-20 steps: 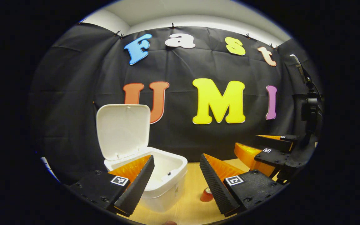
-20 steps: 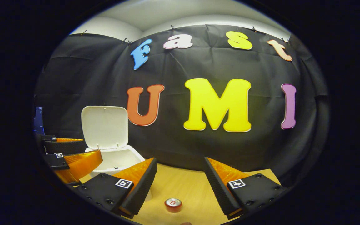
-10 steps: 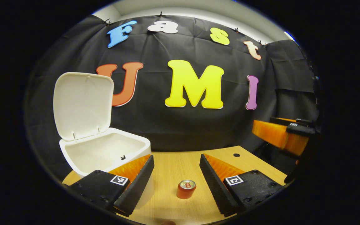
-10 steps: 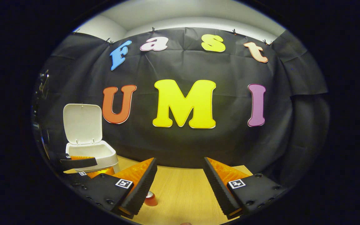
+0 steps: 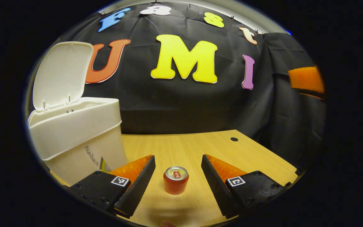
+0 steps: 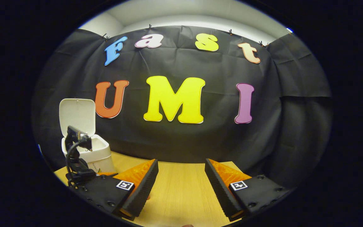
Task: Press the lid of the desktop garbage bin to open it, pick up the crumpled paper on the desktop and throw it into the bin, then pick up the pop can on the desktop and drop it into the bin, and finally close the garbage bin lid.
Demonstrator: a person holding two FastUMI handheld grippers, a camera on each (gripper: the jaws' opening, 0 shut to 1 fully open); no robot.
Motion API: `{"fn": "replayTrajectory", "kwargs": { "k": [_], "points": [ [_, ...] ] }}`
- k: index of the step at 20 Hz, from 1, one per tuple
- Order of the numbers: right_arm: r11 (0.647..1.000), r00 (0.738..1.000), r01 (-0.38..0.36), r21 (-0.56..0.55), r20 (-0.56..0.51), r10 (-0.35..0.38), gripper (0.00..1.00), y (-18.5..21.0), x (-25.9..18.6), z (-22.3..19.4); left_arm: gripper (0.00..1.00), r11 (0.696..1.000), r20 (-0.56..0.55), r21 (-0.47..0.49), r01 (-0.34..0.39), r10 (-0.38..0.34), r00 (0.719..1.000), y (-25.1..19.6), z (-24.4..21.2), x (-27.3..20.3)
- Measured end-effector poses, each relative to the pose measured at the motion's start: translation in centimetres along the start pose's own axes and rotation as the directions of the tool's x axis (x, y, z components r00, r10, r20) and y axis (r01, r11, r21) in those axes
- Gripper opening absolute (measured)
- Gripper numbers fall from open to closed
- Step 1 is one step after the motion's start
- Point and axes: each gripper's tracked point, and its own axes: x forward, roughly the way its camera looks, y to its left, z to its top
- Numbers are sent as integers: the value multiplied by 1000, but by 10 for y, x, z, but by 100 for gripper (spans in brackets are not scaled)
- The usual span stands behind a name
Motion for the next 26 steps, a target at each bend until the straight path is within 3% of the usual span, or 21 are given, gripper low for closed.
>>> {"fn": "replayTrajectory", "kwargs": {
  "k": [12, 21, 23, 26],
  "points": [
    [995, 994, 85, -58, -62, -88, 94, -13, -22, -13, 98, 999, -120, -53, -12, 6, 993, 9, -74, 67],
    [995, 997, 48, -85, -62, -54, 95, -1, -23, -13, 98, 999, -142, -49, -21, 14, 990, 9, -87, 76],
    [996, 997, 45, -74, -62, -49, 95, -1, -22, -12, 88, 999, -154, -27, -27, 22, 988, 9, -87, 75],
    [997, 997, 42, -58, -57, -45, 95, -4, -23, -11, 83, 1000, -170, 11, -7, 9, 985, 9, -84, 70]
  ]
}}
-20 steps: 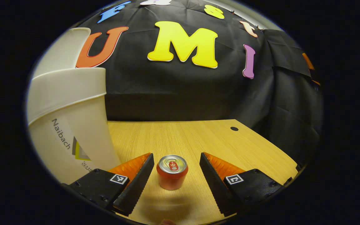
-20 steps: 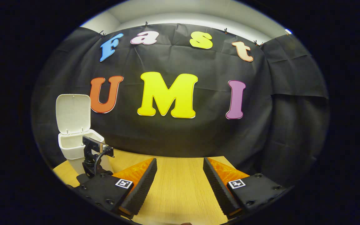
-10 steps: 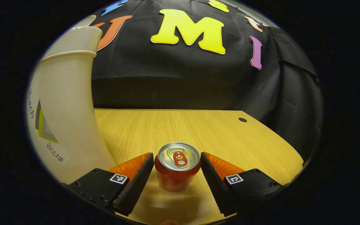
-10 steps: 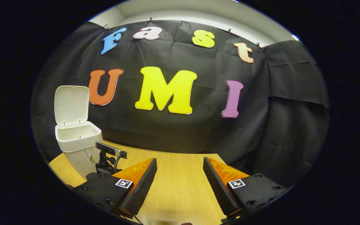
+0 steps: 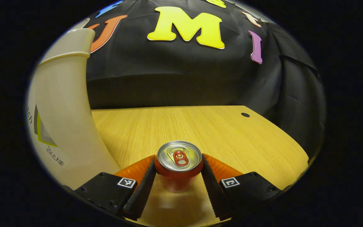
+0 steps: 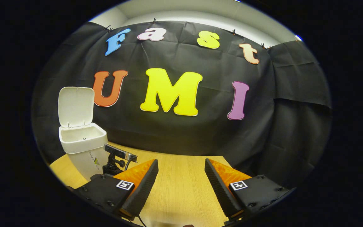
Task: Press the lid of the desktop garbage bin to open it, pick up the crumpled paper on the desktop and throw it into the bin, then pick up the pop can on the desktop and drop it into the bin, and finally close the garbage bin lid.
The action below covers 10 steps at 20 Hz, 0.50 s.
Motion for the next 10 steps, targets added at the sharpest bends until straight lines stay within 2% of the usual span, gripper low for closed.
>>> {"fn": "replayTrajectory", "kwargs": {
  "k": [5, 10],
  "points": [
    [1000, 1000, 2, 28, 1, -2, 95, -9, -3, -4, 81, 999, 116, 26, 26, -29, 993, -14, 51, -36],
    [998, 1000, 13, 58, 20, -14, 95, -22, -6, -2, 80, 999, 245, 49, 23, -35, 969, -20, 119, -75]
  ]
}}
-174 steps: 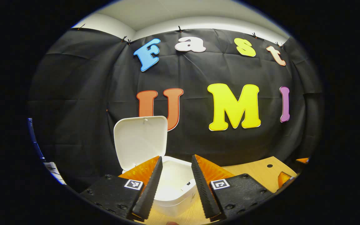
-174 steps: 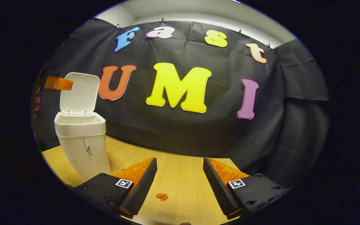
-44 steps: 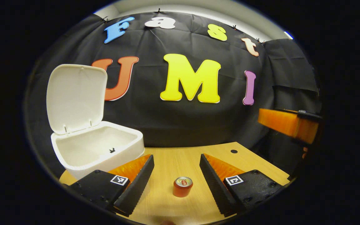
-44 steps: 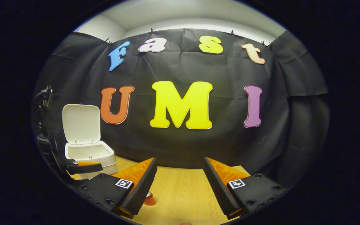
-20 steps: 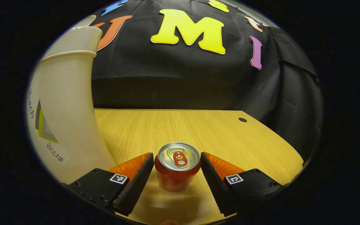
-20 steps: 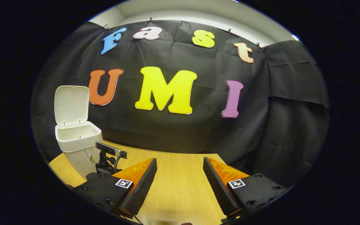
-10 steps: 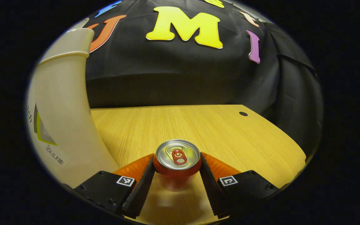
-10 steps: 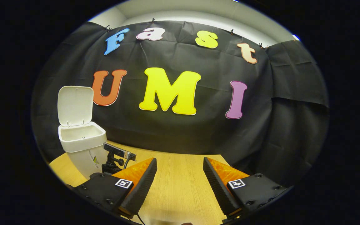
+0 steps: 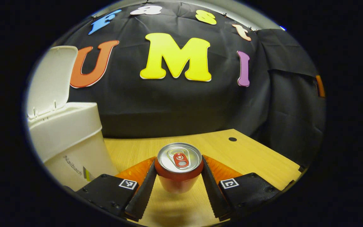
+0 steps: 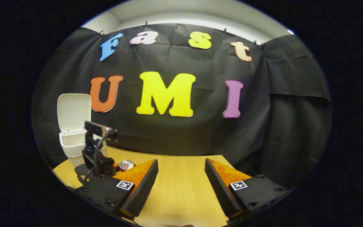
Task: Press the lid of the desktop garbage bin to open it, pick up the crumpled paper on the desktop and throw it into the bin, then pick up the pop can on the desktop and drop it into the bin, and finally close the garbage bin lid.
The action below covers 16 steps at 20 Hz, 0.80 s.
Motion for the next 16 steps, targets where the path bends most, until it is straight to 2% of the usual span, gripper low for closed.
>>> {"fn": "replayTrajectory", "kwargs": {
  "k": [4, 8, 12, 16],
  "points": [
    [1000, 1000, -11, 17, 18, 10, 95, -3, 7, 5, 81, 1000, 99, 8, -17, 16, 995, 7, 64, -17],
    [999, 999, -36, 18, 40, 36, 95, 4, 11, 11, 80, 996, 183, 12, -84, 81, 980, 35, 117, -38],
    [998, 997, -59, 23, 50, 57, 95, 10, 14, 13, 80, 981, 240, 19, -195, 185, 953, 73, 151, -51],
    [997, 997, -59, 45, 44, 57, 95, 9, 21, 10, 80, 951, 258, 22, -309, 293, 921, 114, 158, -64]
  ]
}}
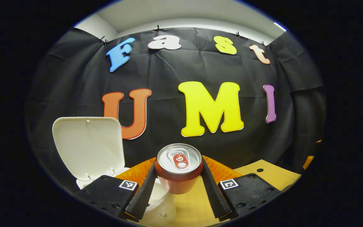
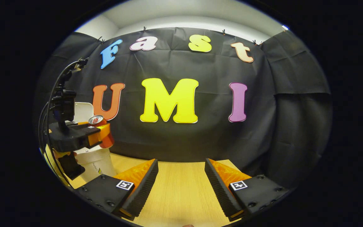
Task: Press the lid of the desktop garbage bin to open it, pick up the crumpled paper on the desktop and throw it into the bin, then pick up the pop can on the desktop and drop it into the bin, and finally close the garbage bin lid.
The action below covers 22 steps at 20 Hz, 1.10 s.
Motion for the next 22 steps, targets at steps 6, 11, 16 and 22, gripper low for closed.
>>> {"fn": "replayTrajectory", "kwargs": {
  "k": [6, 11, 16, 22],
  "points": [
    [1000, 1000, -2, 19, -15, 3, 95, 1, 2, -5, 80, 993, -25, 28, -118, 119, 993, 47, -4, -2],
    [1000, 1000, -9, 15, -27, 10, 95, 2, 1, -7, 80, 983, -65, 32, -179, 181, 981, 73, -22, -1],
    [1000, 999, -7, 22, -37, 8, 95, 2, 1, -8, 85, 969, -79, 26, -245, 246, 966, 95, -30, -3],
    [999, 999, -34, 17, -36, 34, 95, 7, -1, -5, 90, 981, -64, 21, -193, 194, 979, 86, -12, -6]
  ]
}}
